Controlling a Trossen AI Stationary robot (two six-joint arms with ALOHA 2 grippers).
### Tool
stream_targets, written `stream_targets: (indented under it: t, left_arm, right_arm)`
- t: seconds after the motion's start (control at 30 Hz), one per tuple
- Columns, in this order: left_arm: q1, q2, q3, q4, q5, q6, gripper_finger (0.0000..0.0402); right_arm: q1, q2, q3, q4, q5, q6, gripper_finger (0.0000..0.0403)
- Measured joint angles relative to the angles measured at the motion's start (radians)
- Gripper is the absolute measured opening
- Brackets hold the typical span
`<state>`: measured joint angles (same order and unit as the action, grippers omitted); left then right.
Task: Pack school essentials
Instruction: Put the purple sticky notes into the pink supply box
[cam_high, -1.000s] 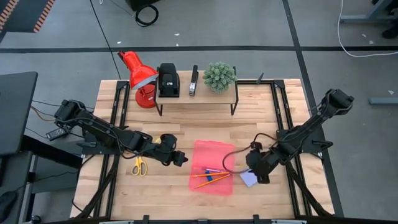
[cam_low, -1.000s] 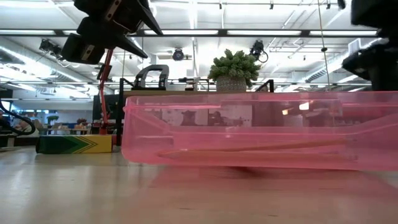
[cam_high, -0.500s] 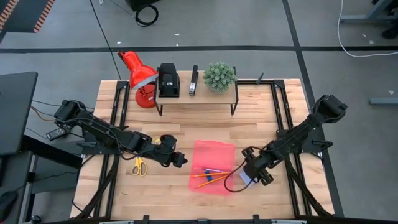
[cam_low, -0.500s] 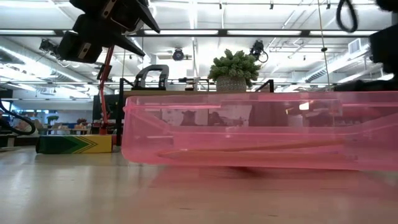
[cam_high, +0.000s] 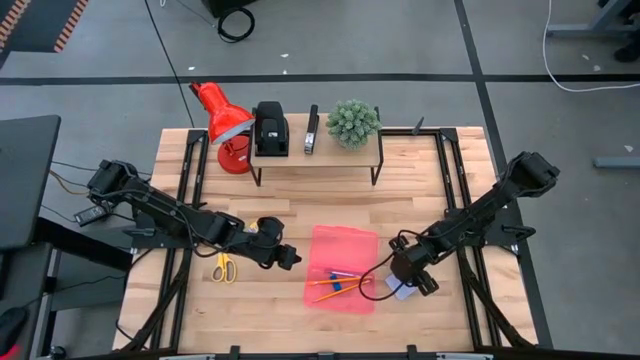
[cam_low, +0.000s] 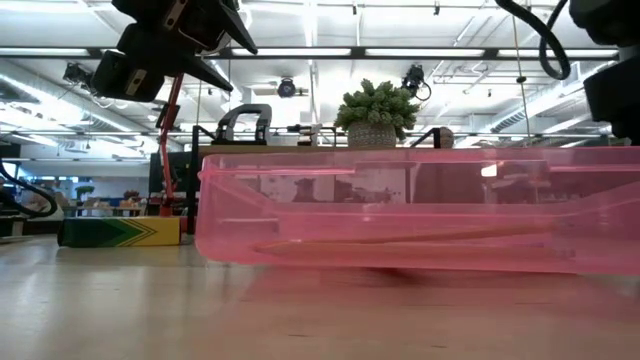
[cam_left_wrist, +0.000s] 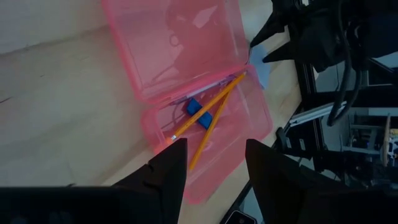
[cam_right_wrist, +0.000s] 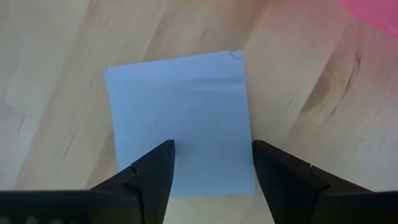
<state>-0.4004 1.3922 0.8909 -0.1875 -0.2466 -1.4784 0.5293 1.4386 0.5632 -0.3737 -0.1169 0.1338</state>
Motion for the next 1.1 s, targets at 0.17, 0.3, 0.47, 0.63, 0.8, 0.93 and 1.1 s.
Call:
stream_targets:
  t: [0.17,0.3,0.47,0.63,0.8,0.93,1.1]
  left_arm:
    - [0.0,0.0,0.0,-0.001,0.0,-0.002,0.0172]
    - [0.0,0.0,0.0,-0.001,0.0,-0.002,0.0172]
    - [0.0,0.0,0.0,-0.005,0.0,-0.002,0.0172]
    - [0.0,0.0,0.0,-0.007,0.0,-0.001,0.0172]
    - [0.0,0.0,0.0,-0.007,0.0,-0.001,0.0172]
    - [0.0,0.0,0.0,-0.007,0.0,0.0,0.0172]
    - [0.0,0.0,0.0,-0.008,0.0,0.009,0.0172]
  right_arm:
    - [0.0,0.0,-0.007,0.005,0.001,0.006,0.0226]
    - [0.001,0.001,-0.007,0.007,0.017,0.063,0.0223]
    - [0.001,0.002,-0.004,0.005,0.03,0.132,0.0201]
    - [0.001,0.004,0.008,-0.006,0.039,0.155,0.0167]
    - [0.0,0.007,0.042,-0.049,0.019,0.177,0.0138]
    - [0.002,0.008,0.075,-0.08,-0.007,0.201,0.0115]
    - [0.004,0.007,0.082,-0.111,-0.04,0.241,0.0079]
